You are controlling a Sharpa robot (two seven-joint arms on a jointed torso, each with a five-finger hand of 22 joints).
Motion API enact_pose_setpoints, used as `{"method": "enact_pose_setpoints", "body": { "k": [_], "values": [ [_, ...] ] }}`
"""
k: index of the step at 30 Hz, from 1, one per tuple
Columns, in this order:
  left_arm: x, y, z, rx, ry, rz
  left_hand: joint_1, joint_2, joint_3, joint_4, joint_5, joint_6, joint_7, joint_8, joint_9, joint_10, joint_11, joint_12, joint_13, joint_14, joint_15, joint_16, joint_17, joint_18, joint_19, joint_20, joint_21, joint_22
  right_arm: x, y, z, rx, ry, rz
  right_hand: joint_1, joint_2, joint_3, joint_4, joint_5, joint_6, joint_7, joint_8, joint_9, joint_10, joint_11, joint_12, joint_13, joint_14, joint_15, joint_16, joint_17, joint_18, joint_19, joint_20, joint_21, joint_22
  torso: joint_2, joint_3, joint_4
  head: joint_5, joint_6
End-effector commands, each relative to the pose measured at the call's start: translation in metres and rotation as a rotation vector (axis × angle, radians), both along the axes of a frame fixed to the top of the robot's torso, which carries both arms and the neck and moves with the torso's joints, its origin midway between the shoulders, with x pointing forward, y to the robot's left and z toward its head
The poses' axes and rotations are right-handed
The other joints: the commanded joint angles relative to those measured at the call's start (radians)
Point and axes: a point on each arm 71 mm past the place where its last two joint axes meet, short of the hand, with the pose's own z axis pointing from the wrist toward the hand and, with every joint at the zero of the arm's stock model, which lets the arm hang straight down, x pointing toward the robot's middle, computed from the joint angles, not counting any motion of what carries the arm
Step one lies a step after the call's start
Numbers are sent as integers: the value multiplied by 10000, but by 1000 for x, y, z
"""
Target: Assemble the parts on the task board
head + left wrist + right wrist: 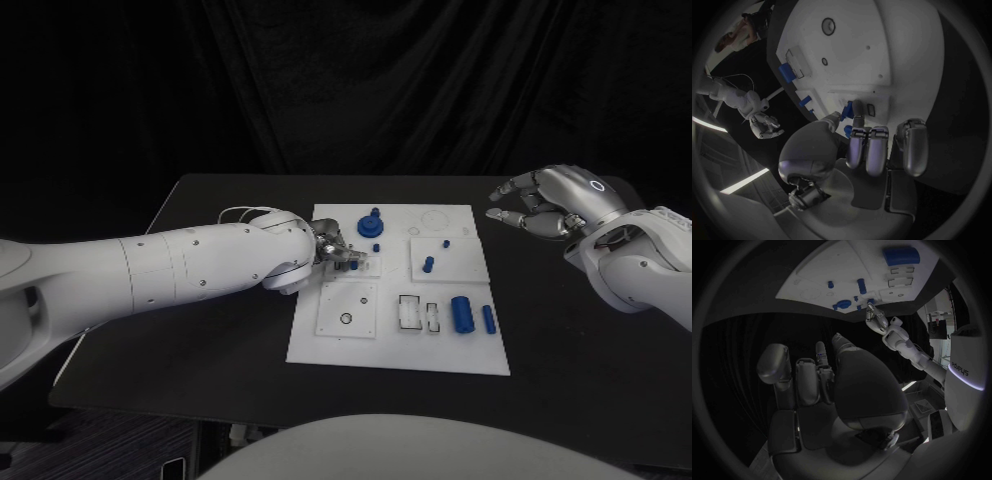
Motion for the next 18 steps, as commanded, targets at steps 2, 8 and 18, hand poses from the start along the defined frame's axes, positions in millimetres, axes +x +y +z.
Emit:
{"method": "enact_pose_setpoints", "body": {
  "k": [2, 8, 18],
  "values": [
    [-4, -1, -6, 75, 412, -260, 134, 99, -244, 123, 78, -2, -98, 443, 607, 1072, -119, 36, 2634, 1059, -134, 27, 2635, 193, 15, -135, -62, 1478, 0, -1, -1, -31, 102, -181, -2, -6, 18, 19, 11, 58, 2, -22, -9, -27, 23, -44, 660, 105, 24, -34, 432, 33, 56, -10, -27, 1339, -2, 1, -2, 11, -2],
    [-4, -1, -6, 85, 450, -295, 241, 232, -560, 372, 83, -130, -184, 1090, 1494, 1072, -195, 36, 2634, 1059, -201, 27, 2635, 187, 42, -203, -75, 1528, 0, -2, -2, -34, 114, -198, -11, -2, 17, 21, 8, 65, 2, -22, -10, -26, 22, -45, 659, 106, 24, -34, 431, 34, 56, -10, -31, 1338, -2, 1, -2, 22, -2],
    [-3, -2, -5, -173, 246, -443, 686, 559, -570, 493, 1026, -454, -260, 1650, 2385, 1072, -265, 36, 2634, 1059, -263, 27, 2635, 189, 47, -270, -121, 1576, 0, -2, -2, -33, 123, -236, -42, 19, 18, 29, 8, 76, 2, -24, -17, -27, 21, -47, 655, 104, 23, -44, 422, 35, 55, -10, -37, 1337, -4, 1, -1, 10, -2]
  ]
}}
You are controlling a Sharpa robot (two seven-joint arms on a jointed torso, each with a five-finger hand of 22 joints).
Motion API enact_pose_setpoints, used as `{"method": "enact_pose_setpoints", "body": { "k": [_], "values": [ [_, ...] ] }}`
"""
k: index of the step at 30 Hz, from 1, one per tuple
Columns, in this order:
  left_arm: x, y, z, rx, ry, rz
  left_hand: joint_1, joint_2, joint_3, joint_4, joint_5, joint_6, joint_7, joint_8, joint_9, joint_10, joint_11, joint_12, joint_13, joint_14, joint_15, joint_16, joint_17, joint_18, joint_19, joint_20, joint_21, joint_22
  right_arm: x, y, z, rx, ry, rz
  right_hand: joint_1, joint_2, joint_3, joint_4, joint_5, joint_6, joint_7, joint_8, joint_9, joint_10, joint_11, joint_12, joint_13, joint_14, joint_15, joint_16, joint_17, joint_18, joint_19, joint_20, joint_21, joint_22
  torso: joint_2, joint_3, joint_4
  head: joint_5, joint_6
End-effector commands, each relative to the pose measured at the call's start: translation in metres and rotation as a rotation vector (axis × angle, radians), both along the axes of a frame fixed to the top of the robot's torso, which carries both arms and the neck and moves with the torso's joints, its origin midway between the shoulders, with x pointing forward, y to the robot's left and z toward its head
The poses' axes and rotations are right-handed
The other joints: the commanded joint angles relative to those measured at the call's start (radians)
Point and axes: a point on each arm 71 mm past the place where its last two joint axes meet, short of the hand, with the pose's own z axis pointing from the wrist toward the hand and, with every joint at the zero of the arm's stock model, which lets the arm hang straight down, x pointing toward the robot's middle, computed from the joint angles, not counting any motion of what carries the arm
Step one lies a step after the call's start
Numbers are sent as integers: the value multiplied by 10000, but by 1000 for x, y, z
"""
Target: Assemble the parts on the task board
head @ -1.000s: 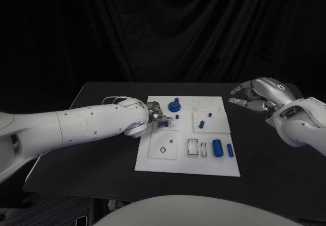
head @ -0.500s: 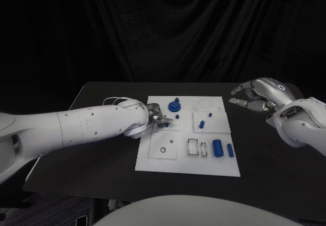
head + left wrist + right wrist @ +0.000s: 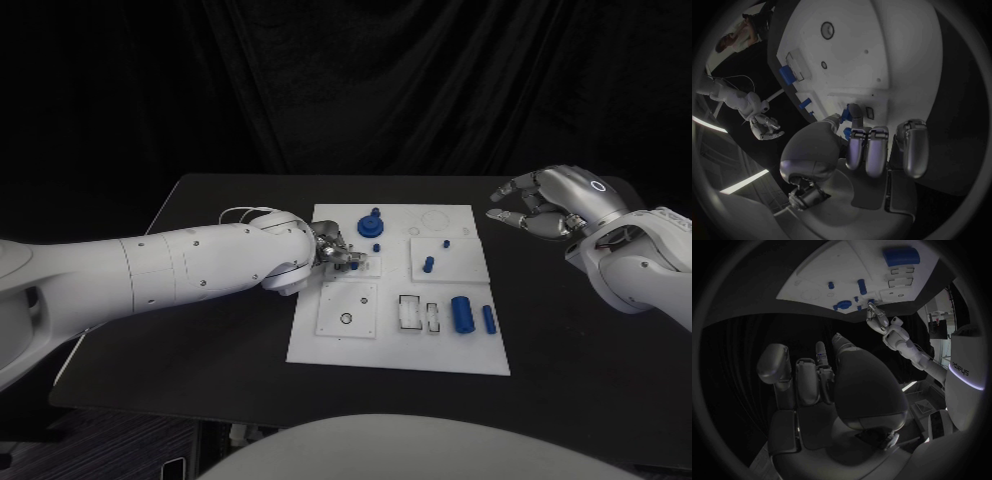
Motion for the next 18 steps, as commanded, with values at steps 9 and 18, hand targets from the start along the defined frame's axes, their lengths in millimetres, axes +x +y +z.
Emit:
{"method": "enact_pose_setpoints", "body": {
  "k": [9, 18],
  "values": [
    [-3, -3, 4, -852, -784, -59, 160, -329, -363, -9, -886, -182, 37, 154, 324, 1039, -65, 36, 2634, 1073, -58, 27, 2634, 154, 117, -73, 7, 1693, 0, -2, -1, -13, 73, -206, -90, 50, 18, 34, 17, 82, 2, -31, -19, -25, 22, -47, 646, 106, 23, -46, 421, 36, 55, -10, -43, 1338, -11, 1, -9, 32, -2],
    [-5, 6, 24, -1597, -2008, 296, 252, -397, -886, 158, -641, -165, -6, 299, 560, 1039, -102, 36, 2634, 1073, -93, 27, 2634, 104, 294, -101, 160, 1833, 0, -4, -1, -18, 66, -279, -187, 73, 1, 39, 36, 85, 3, -48, -39, -25, 24, -50, 640, 112, 23, -43, 423, 35, 58, -10, -46, 1338, 2, -3, -2, -39, -2]
  ]
}}
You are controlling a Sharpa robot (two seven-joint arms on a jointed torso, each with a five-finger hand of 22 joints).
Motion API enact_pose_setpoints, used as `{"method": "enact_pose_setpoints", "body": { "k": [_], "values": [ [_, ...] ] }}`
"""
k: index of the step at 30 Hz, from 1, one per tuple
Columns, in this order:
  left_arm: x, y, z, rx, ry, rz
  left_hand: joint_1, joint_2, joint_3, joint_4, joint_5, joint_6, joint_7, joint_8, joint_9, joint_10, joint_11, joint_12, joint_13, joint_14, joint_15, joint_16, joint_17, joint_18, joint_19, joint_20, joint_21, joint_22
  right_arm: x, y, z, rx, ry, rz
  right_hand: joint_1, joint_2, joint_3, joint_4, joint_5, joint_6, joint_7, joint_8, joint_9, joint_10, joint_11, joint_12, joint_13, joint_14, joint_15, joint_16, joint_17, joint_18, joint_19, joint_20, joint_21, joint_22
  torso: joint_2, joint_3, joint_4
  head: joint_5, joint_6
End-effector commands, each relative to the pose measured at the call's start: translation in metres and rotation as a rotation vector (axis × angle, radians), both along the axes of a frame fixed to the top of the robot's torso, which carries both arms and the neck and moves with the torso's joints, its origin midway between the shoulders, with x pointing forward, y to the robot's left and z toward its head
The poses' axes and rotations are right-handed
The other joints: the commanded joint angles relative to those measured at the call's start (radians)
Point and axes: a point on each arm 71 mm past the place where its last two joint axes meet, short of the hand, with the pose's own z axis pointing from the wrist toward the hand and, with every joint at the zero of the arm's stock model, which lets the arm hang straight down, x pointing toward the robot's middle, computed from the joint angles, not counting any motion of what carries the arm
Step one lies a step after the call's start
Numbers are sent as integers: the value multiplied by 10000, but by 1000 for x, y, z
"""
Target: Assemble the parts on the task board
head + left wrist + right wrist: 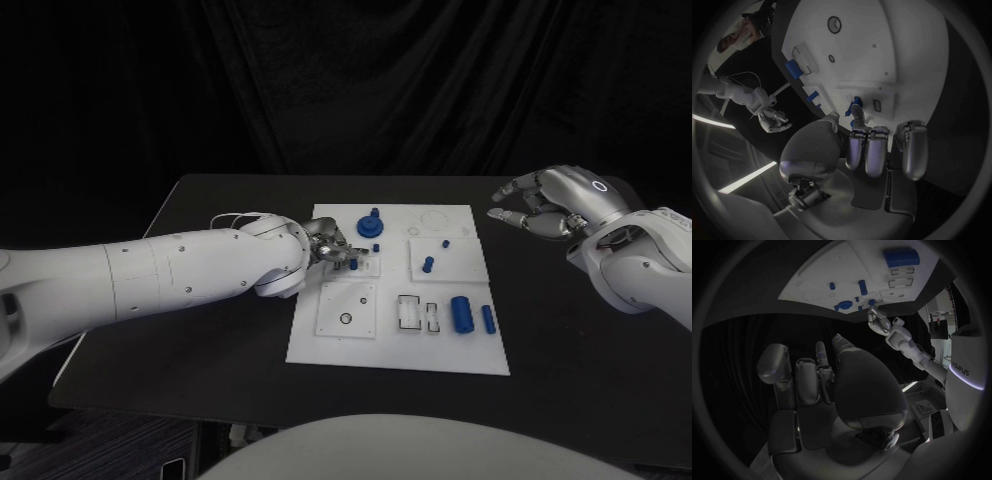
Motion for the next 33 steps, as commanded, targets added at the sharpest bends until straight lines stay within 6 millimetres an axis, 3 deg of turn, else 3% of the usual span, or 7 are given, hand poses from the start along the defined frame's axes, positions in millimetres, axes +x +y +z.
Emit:
{"method": "enact_pose_setpoints", "body": {
  "k": [1, 8, 10, 17, 22, 27, 33],
  "values": [
    [4, -1, 18, -704, -1064, 127, 139, -15, -76, 1, 121, -46, -25, 40, 40, 1064, -81, 36, 2634, 1039, -57, 27, 2634, 102, 52, -3, 74, 1839, 0, -2, -1, -9, 46, -200, -91, -22, 1, 39, 36, 85, 4, -48, -18, -25, 24, -50, 643, 112, 23, -43, 423, 35, 58, -10, -46, 1339, 12, -4, 4, -26, -1],
    [14, -1, 39, -171, -635, -316, 449, 296, -166, -1, 572, -171, -8, -139, -15, 1064, -67, 36, 2634, 1039, -46, 27, 2634, 134, -43, -3, -45, 1794, 1, -1, -1, -4, 39, -213, -119, -16, -4, 39, 42, 87, 4, -52, -23, -21, 23, -48, 647, 110, 23, -53, 415, 33, 63, -11, -37, 1342, -2, 1, 17, -51, -1],
    [16, -1, 39, 97, -331, -454, 871, 451, -65, -138, 742, -216, 13, -343, -169, 1064, -45, 36, 2634, 1039, -29, 27, 2634, 169, -151, 12, -171, 1738, 1, 0, -1, 9, 26, -208, -132, 3, 4, 28, 73, 91, -2, -57, -31, -6, 19, -40, 663, 120, 22, -33, 431, 34, 64, -11, -42, 1341, -10, 10, 9, -69, -1],
    [23, -3, 36, 954, 666, -843, 1355, 512, 45, -342, 608, -171, 28, -588, -403, 1064, -33, 36, 2634, 1039, -11, 27, 2634, 182, -195, 33, -237, 1734, 0, -1, 0, 48, -31, -217, -150, 27, 16, 27, 126, 102, -8, -63, -43, 7, 13, -33, 677, 133, 16, -13, 447, 30, 76, -14, -19, 1347, -13, 30, -27, -120, -1],
    [27, -7, 31, 1540, 1263, -968, 1308, 515, 12, -274, 445, -147, 54, -664, -477, 1064, -14, 36, 2634, 1039, 3, 27, 2634, 188, -210, 43, -263, 1730, 0, 0, 0, 64, -49, -201, -163, 42, 21, 28, 148, 105, -9, -66, -48, 16, 11, -29, 686, 138, 14, -6, 452, 28, 83, -16, -6, 1350, 3, 23, -6, -113, -1],
    [32, -12, 28, 1924, 1582, -992, 1158, 523, -67, -131, 379, -99, 82, -801, -607, 1064, 12, 36, 2634, 1039, 24, 27, 2634, 185, -199, 61, -264, 1746, 0, 1, 0, 76, -66, -167, -175, 54, 25, 29, 168, 108, -11, -69, -53, 13, 10, -31, 680, 139, 12, -8, 450, 29, 84, -17, -8, 1350, -18, 41, -44, -59, -1],
    [35, -18, 26, 2174, 1770, -1030, 1022, 532, -144, -20, 340, -5, 92, -940, -744, 1064, 21, 36, 2634, 1039, 34, 27, 2634, 182, -183, 75, -262, 1762, 0, 1, 0, 92, -78, -150, -193, 67, 28, 32, 185, 111, -11, -72, -58, 17, 10, -29, 684, 140, 11, -12, 446, 27, 90, -18, 3, 1353, 17, -7, -22, -74, -1]
  ]
}}
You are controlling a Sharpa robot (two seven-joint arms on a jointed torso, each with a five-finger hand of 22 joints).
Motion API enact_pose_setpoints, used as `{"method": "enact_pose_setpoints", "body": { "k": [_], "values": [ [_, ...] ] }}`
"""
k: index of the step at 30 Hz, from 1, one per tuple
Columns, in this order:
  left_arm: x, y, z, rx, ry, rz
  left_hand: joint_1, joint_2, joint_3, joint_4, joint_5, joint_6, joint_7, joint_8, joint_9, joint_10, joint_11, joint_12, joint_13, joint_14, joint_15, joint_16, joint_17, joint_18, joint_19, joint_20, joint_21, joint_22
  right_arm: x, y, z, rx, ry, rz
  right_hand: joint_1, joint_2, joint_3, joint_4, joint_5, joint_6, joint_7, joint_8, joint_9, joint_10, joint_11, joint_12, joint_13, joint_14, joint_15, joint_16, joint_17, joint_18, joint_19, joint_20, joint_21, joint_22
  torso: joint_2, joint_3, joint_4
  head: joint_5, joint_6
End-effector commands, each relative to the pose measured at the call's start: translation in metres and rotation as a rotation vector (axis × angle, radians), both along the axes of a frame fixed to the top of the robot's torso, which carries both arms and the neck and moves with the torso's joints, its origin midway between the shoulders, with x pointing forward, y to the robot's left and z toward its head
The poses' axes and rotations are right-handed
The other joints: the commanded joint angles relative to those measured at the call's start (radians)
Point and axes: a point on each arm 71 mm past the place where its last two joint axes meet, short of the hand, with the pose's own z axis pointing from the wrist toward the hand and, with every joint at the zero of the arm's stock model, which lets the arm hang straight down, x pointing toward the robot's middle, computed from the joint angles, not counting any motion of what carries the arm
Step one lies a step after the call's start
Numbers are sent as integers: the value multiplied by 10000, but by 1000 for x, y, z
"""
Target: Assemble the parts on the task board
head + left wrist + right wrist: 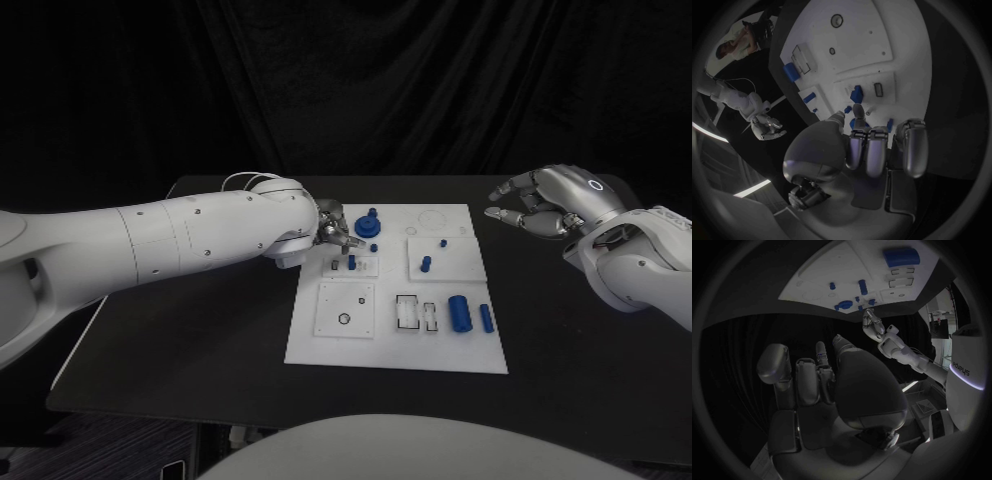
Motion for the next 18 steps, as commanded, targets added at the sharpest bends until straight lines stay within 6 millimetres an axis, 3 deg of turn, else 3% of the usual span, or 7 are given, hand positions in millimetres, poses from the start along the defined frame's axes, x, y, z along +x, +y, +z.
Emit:
{"method": "enact_pose_setpoints", "body": {
  "k": [1, 7, 18],
  "values": [
    [0, -1, -2, 429, 515, -96, -65, -4, 19, 66, -52, 84, 2, -43, -24, 1074, 31, 36, 2634, 1039, 33, 27, 2635, 183, -22, 26, -55, 1753, -1, -1, 0, 64, -78, -144, -72, 29, 28, 32, 67, 75, 25, -30, -13, 17, 10, -29, 687, 140, 11, -12, 446, 28, 54, 18, 3, 1347, 22, -33, 11, -28, -1],
    [2, -3, -3, 522, 559, -76, -68, -1, 17, 67, -39, 91, 1, -63, -42, 1074, 31, 36, 2634, 1039, 34, 27, 2635, 183, -22, 27, -58, 1754, -1, -2, 1, 62, -63, -169, -72, 29, 28, 32, 67, 75, 25, -30, -13, 17, 10, -29, 687, 140, 11, -12, 446, 28, 54, 18, 3, 1347, 18, -8, 32, -32, -1],
    [2, -9, -5, 588, 662, -184, 1, 19, 49, 4, 147, 152, -1, -251, -201, 1074, 32, 36, 2634, 1039, 36, 27, 2635, 183, -14, 33, -65, 1766, -2, -2, 1, 60, -39, -158, -90, 45, 32, 32, 88, 78, 24, -35, -19, 17, 8, -30, 684, 144, 9, -8, 449, 29, 54, 16, -2, 1346, 30, -30, 45, 4, -1]
  ]
}}
